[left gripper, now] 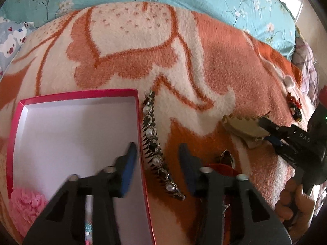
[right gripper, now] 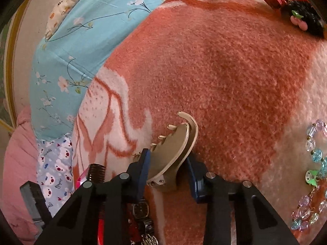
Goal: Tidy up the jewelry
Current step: 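Grasp black comb clip with left tool while right tool grasps tan claw clip, then carry comb clip and claw clip into the box and release them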
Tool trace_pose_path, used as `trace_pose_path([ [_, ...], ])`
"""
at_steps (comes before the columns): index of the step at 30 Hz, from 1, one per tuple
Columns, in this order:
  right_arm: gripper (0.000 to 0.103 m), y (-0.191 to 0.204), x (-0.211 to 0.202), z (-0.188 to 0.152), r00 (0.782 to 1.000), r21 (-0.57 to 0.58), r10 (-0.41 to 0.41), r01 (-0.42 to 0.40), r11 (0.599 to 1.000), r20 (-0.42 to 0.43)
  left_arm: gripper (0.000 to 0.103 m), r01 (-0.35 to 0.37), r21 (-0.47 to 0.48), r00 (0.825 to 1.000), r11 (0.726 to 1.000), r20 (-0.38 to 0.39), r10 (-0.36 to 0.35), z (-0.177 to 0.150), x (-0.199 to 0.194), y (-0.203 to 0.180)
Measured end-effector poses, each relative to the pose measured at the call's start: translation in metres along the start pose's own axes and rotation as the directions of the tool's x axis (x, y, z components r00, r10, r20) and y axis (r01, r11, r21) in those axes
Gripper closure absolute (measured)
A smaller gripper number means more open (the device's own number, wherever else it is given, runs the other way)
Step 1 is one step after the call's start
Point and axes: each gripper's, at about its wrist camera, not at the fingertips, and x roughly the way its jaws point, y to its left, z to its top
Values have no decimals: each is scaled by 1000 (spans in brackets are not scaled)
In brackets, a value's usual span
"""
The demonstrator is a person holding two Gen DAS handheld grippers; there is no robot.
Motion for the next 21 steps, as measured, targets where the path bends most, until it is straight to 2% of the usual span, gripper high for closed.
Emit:
trace_pose_path([
  [3, 73, 2, -2, -1, 1000, -8, 8, -8, 1000, 3, 88, -26, 10, 1000, 1000, 7, 26, -1, 0, 2],
  [4, 74, 3, -2, -2, 1000, -8, 14, -14, 1000, 3, 91, -15, 6, 1000, 1000, 8, 15, -2, -1, 4],
  [10, 79, 9, -10, -8, 999, -18, 43, -43, 999, 8, 94, -7, 29, 999, 1000, 37, 6, -3, -13, 1],
  [21, 83, 19, -38, -16, 998, -39, 63, -62, 997, 29, 94, 61, 37, 990, 997, 124, -65, -2, -58, -6],
])
